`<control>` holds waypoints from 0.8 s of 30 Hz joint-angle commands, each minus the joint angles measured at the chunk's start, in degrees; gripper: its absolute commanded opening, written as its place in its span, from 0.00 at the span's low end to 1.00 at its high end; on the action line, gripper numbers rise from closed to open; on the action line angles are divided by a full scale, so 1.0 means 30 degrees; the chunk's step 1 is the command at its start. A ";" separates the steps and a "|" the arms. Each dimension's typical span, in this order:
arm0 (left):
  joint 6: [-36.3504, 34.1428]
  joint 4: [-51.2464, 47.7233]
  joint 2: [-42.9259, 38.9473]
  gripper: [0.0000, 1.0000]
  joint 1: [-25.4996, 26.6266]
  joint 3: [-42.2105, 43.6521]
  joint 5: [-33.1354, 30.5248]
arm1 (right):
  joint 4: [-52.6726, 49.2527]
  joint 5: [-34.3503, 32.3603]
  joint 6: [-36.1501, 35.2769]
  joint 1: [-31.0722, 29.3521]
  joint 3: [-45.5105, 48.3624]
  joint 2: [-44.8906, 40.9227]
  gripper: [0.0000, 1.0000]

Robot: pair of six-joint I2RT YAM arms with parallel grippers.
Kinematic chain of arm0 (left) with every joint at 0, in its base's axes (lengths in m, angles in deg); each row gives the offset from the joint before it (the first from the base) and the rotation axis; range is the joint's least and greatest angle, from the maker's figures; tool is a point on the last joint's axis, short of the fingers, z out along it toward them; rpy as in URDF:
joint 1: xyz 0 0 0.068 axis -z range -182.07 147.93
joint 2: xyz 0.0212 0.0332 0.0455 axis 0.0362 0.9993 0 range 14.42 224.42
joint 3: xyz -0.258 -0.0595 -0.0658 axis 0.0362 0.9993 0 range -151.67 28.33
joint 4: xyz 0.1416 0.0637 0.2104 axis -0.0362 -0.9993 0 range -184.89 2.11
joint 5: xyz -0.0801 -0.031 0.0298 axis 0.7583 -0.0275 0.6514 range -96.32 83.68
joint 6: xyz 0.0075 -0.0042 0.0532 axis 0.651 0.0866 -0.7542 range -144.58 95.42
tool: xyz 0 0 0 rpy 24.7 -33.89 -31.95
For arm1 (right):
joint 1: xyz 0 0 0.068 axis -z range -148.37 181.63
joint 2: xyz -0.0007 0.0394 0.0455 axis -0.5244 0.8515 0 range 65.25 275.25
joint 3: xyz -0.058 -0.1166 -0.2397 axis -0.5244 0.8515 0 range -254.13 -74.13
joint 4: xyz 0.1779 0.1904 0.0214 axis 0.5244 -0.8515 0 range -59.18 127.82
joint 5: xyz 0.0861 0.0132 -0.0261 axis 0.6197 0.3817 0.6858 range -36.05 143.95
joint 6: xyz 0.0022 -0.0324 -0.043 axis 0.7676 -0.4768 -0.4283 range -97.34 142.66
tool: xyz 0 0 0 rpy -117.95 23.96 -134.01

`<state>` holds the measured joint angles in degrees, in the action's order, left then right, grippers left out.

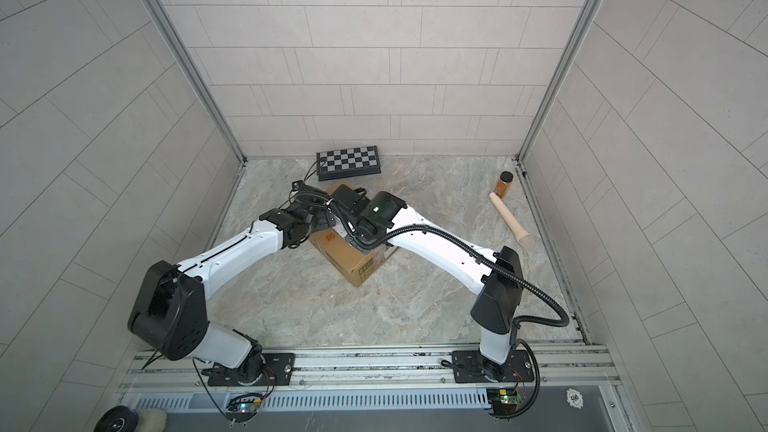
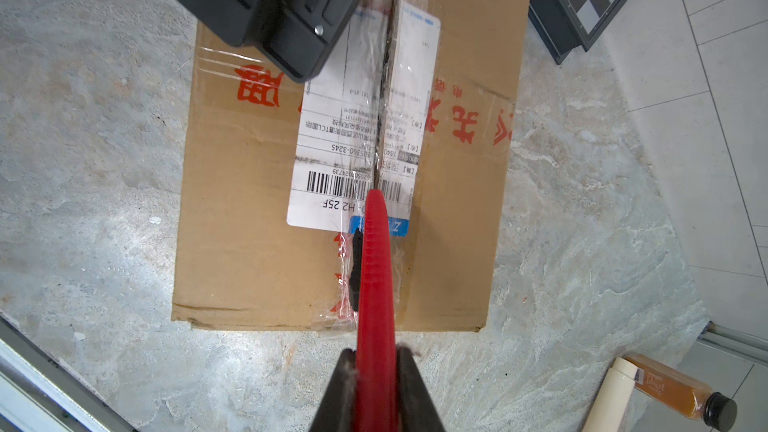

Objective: Unpack the express box

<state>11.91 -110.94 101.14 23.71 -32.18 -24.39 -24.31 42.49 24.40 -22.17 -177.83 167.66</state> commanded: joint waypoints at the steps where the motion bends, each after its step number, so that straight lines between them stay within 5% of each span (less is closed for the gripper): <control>1: -0.0011 -0.1844 0.0911 0.99 -0.0258 0.1299 0.0307 | -0.2026 -0.1056 0.0627 -0.0222 0.0920 -0.0521 0.00; 24: 0.0215 -0.0852 0.1354 0.98 -0.0698 0.2343 0.1963 | -0.2640 0.0226 -0.0724 0.0492 0.2286 -0.2497 0.00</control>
<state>13.92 -102.61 102.10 23.07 -29.12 -16.74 -23.90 41.59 23.87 -21.32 -172.30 162.61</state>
